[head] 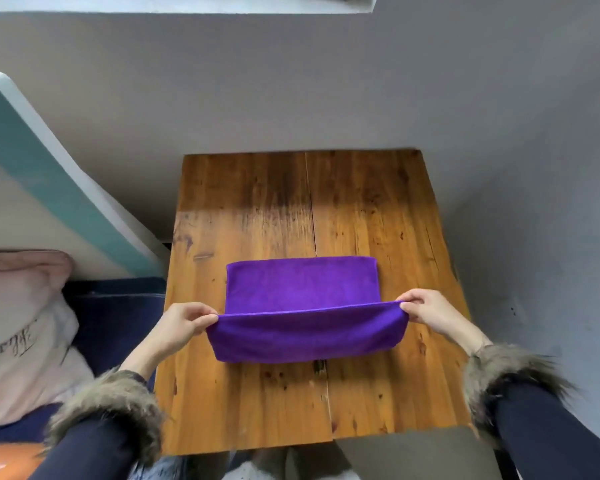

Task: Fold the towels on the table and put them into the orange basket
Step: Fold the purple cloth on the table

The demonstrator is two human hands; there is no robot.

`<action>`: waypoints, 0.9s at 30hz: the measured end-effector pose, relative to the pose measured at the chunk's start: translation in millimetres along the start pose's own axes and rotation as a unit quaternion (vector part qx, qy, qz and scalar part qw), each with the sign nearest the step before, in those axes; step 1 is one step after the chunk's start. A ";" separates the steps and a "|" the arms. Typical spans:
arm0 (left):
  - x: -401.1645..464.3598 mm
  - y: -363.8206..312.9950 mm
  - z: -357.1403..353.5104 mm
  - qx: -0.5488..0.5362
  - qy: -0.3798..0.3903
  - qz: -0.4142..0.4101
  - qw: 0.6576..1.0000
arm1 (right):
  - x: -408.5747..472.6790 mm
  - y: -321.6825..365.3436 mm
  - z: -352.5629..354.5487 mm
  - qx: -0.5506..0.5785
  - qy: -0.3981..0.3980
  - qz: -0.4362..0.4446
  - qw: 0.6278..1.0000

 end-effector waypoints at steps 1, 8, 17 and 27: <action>4.9 -1.5 1.0 -0.004 -0.013 -0.005 1.000 | 6.3 1.9 -1.4 0.020 -0.007 0.001 1.000; 66.9 -14.6 5.7 0.033 -0.126 -0.035 0.991 | 68.0 19.0 -9.5 0.065 -0.078 0.010 0.995; 131.9 -1.1 -7.9 0.025 -0.144 -0.027 0.989 | 124.2 14.7 -21.6 0.047 -0.123 0.009 0.991; 154.4 15.7 -22.5 0.083 -0.202 -0.003 0.976 | 148.7 12.2 -33.2 -0.015 -0.181 0.009 0.983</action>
Point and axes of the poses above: each hand's wrist, its own x-axis towards the middle knuckle, its own z-axis out of the back of the hand, y = z × x, the point moved 2 cm from there along x, towards the middle knuckle, and after that the axes turned 2 degrees about x, right-handed, at the moved point
